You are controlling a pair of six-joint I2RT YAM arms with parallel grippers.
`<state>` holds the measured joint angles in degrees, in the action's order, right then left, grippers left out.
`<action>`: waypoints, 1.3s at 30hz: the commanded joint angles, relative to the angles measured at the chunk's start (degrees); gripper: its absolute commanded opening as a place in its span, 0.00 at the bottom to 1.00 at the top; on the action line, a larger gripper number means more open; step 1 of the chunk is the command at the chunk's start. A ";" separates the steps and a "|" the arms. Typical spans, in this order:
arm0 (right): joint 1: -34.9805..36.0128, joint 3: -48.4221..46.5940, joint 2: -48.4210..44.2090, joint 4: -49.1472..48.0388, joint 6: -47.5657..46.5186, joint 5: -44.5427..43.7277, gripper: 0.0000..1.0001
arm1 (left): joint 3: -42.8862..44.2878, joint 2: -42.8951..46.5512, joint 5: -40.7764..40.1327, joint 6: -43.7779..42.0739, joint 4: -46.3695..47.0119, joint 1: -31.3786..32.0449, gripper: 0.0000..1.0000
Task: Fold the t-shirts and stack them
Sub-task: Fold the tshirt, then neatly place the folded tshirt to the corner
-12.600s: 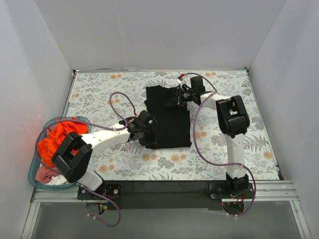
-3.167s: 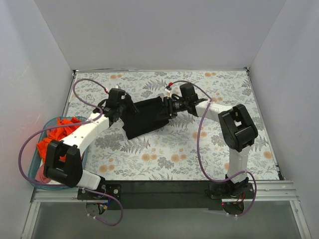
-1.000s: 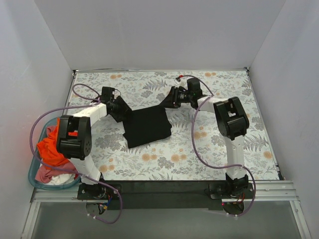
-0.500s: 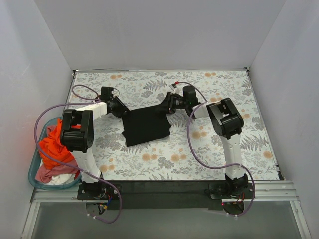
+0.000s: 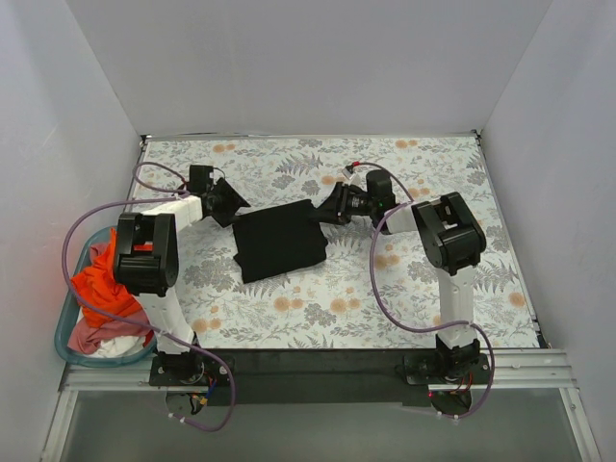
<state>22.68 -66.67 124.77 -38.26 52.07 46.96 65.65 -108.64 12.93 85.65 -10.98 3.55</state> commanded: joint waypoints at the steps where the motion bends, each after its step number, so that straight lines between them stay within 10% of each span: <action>1: 1.05 2.85 -8.48 -1.20 -1.10 1.11 0.45 | -1.22 9.11 -2.12 -1.01 -2.81 -0.57 0.53; 17: 6.59 20.71 -8.68 -5.15 -3.38 -2.40 0.45 | -32.85 29.19 -0.97 9.88 3.07 11.30 0.55; 28: 5.10 25.54 -20.08 -2.71 -5.31 -2.84 0.45 | -27.16 39.72 -12.21 4.62 -10.61 10.69 0.54; 39: 5.10 16.66 -43.10 45.28 -32.03 -32.05 0.61 | -20.39 38.51 -20.84 -1.18 -24.78 10.77 0.70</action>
<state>27.86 -47.18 87.57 -9.67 30.59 30.02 43.75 -68.38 -4.38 86.72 -30.13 14.50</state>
